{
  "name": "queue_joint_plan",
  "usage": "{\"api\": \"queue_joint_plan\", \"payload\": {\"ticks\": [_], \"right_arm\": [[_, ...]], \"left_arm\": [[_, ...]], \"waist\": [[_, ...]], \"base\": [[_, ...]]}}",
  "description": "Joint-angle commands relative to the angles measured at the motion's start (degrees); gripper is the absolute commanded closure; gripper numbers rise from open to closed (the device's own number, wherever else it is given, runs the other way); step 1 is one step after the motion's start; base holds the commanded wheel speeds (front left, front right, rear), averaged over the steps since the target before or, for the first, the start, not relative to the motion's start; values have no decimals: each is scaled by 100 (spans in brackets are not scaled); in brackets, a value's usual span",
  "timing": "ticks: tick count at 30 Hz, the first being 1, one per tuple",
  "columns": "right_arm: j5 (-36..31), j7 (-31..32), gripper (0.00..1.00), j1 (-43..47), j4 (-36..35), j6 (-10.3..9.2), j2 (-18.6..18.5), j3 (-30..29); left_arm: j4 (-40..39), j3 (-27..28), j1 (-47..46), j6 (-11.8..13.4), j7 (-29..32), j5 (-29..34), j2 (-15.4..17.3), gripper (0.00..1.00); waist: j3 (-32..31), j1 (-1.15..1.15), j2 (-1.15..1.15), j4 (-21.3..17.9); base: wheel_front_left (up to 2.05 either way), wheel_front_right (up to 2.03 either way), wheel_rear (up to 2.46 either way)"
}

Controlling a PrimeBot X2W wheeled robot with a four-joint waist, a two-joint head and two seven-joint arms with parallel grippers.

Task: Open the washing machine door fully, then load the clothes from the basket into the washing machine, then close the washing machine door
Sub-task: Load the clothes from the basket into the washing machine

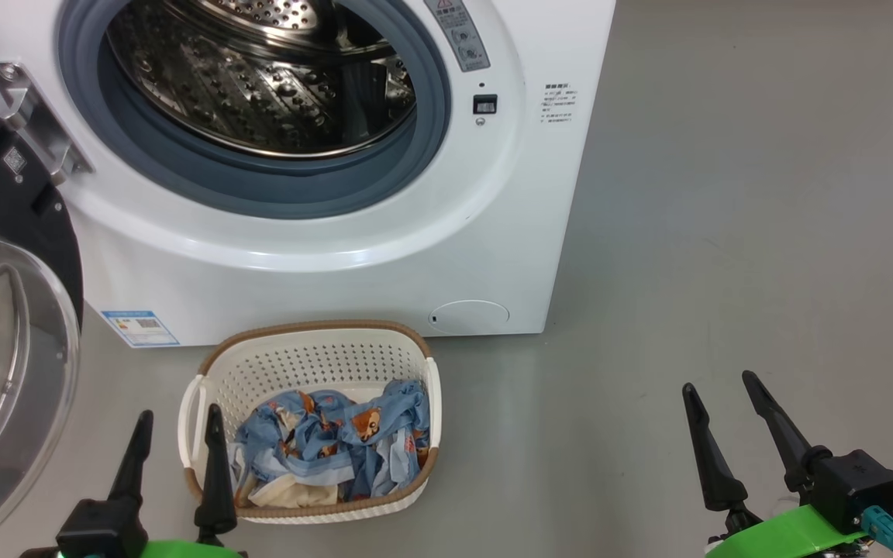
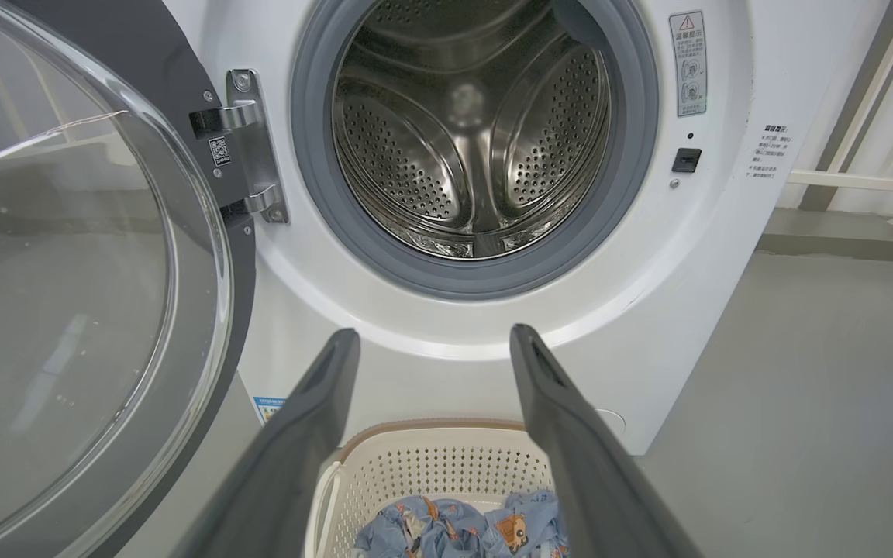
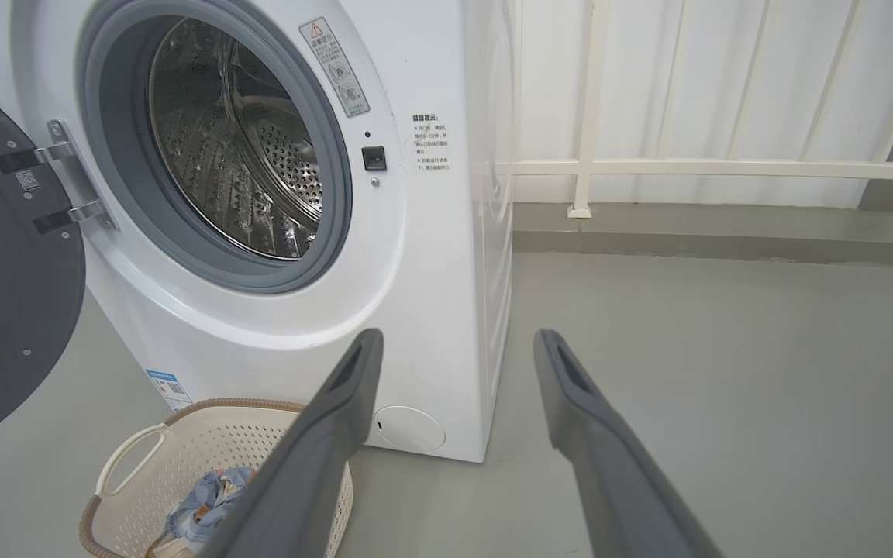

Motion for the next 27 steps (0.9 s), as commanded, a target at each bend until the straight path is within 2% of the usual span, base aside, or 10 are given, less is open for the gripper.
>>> {"api": "queue_joint_plan", "payload": {"ticks": [1, 27], "right_arm": [[3, -47, 0, -141, -118, 9, -16, 118], [-24, -9, 0, -166, -221, 9, -16, 152]], "left_arm": [[-115, 175, -218, 52, -48, -3, 88, 0], [175, -4, -396, 43, -133, -123, 92, 0]], "waist": [[-3, 0, 0, 3], [135, 0, 0, -5]], "base": [[0, 0, 0], [0, 0, 0]]}}
